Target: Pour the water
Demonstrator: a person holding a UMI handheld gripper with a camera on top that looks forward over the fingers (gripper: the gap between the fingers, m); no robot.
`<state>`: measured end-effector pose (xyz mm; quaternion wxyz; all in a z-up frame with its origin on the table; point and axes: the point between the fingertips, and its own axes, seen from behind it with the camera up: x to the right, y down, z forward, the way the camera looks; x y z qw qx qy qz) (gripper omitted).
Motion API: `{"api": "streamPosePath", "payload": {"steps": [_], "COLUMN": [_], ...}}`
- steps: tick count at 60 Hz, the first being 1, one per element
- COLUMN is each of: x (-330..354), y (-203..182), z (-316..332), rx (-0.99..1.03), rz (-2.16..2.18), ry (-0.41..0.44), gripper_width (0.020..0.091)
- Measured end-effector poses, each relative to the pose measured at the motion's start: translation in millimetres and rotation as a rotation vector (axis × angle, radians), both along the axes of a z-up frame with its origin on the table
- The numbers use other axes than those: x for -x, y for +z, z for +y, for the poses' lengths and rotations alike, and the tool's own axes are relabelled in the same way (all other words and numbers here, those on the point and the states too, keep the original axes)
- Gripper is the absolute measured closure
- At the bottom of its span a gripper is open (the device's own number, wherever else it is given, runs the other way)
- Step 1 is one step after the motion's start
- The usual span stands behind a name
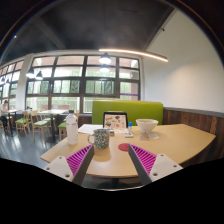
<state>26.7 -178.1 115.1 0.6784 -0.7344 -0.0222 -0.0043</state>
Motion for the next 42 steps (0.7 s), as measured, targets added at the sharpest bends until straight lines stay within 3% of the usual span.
{"api": "streamPosePath", "payload": {"steps": [19,33,42], "x": [12.5,110.4,179.0], "y": [3.5,-3.9,-4.7], "z": [-1.8,58.4,126.2], "rx": [-0.002,0.021,0.006], "rz": [0.032,0.045,0.008], "ry": [0.049,0.19,0.219], "gripper_width": [0.0285,0.0275,0.0281]}}
